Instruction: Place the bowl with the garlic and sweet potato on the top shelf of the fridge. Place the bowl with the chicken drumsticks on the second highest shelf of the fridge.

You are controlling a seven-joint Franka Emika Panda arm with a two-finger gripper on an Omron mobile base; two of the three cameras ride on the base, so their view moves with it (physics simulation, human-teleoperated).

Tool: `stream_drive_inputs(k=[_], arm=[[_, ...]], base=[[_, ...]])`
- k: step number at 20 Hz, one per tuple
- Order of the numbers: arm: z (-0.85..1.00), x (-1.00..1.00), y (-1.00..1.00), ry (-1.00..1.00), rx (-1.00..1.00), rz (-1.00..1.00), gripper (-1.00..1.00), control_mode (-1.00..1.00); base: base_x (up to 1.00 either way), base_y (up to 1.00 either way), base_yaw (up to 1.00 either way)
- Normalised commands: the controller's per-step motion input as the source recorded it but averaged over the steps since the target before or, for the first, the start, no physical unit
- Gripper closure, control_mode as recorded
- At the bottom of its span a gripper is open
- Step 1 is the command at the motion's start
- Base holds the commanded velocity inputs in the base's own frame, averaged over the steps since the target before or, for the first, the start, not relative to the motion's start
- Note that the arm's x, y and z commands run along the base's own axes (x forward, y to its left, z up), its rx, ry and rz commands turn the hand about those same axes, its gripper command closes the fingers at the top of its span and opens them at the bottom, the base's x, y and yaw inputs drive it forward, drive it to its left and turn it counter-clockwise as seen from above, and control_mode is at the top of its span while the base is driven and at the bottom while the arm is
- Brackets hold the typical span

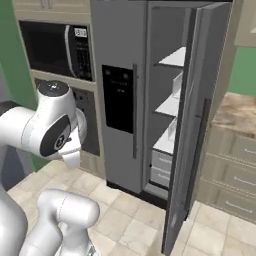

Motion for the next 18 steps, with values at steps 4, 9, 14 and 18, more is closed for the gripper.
stream_drive_inputs(k=[4,9,14,18], arm=[[0.0,0.0,0.0,0.0,0.0,0.0,1.0,1.0],[0.0,0.0,0.0,0.0,0.0,0.0,1.0,1.0],[0.0,0.0,0.0,0.0,0.0,0.0,1.0,1.0],[0.0,0.0,0.0,0.0,0.0,0.0,1.0,1.0]], base=[[0.99,0.71,-0.64],[0.78,0.2,-0.3],[0.66,-0.01,-0.12],[0.64,-0.01,-0.13]])
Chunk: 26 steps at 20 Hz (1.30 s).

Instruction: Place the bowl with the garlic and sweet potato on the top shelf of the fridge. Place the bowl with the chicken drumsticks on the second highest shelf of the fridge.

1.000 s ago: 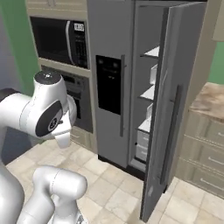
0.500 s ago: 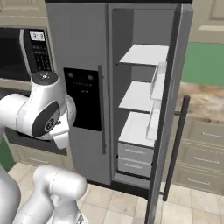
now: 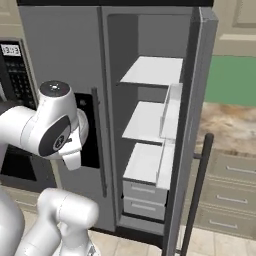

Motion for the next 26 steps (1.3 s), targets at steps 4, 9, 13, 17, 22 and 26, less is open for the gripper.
stream_drive_inputs(k=[4,9,13,17,22,26], arm=[[0.0,0.0,0.0,0.0,0.0,0.0,1.0,1.0],[0.0,0.0,0.0,0.0,0.0,0.0,1.0,1.0],[0.0,0.0,0.0,0.0,0.0,0.0,1.0,1.0],[0.0,0.0,0.0,0.0,0.0,0.0,1.0,1.0],[0.0,0.0,0.0,0.0,0.0,0.0,1.0,1.0],[0.0,0.0,0.0,0.0,0.0,0.0,1.0,1.0]], base=[[0.57,-0.05,-0.15],[0.44,-0.16,-0.19],[0.37,-0.15,-0.19],[0.21,-0.31,-0.2],[0.39,-0.24,-0.15],[0.47,-0.24,-0.09]])
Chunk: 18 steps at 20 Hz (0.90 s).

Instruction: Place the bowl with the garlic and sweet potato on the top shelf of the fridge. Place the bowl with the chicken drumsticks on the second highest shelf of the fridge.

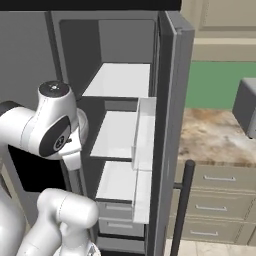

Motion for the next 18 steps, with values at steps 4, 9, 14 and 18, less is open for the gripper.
stream_drive_inputs(k=[4,9,14,18], arm=[[0.0,0.0,0.0,0.0,0.0,0.0,1.0,1.0],[0.0,0.0,0.0,0.0,0.0,0.0,1.0,1.0],[-0.02,0.18,0.0,0.0,-0.01,0.0,1.0,-1.0],[-0.33,0.54,-0.06,-0.02,-0.04,-0.01,1.0,-1.0]], base=[[0.25,-0.41,-0.03],[0.3,-0.13,-0.01],[0.19,0.0,0.0],[0.0,0.0,0.0]])
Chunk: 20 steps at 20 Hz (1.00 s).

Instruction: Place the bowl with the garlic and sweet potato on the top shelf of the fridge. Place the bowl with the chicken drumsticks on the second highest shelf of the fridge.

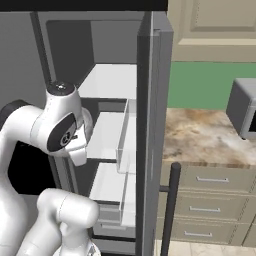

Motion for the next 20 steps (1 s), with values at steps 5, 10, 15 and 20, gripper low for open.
stream_drive_inputs(k=[5,10,15,20], arm=[[-0.44,0.74,-0.1,0.02,0.03,-0.15,1.0,-1.0],[-0.42,0.4,-0.02,0.0,0.16,-0.31,1.0,-1.0],[-0.33,0.27,0.0,0.0,0.1,-0.36,1.0,-1.0],[-0.08,0.19,0.03,0.02,0.04,-0.13,1.0,-1.0]], base=[[0.0,0.0,0.0],[0.0,0.0,0.0],[0.0,0.0,0.0],[0.0,0.0,0.0]])
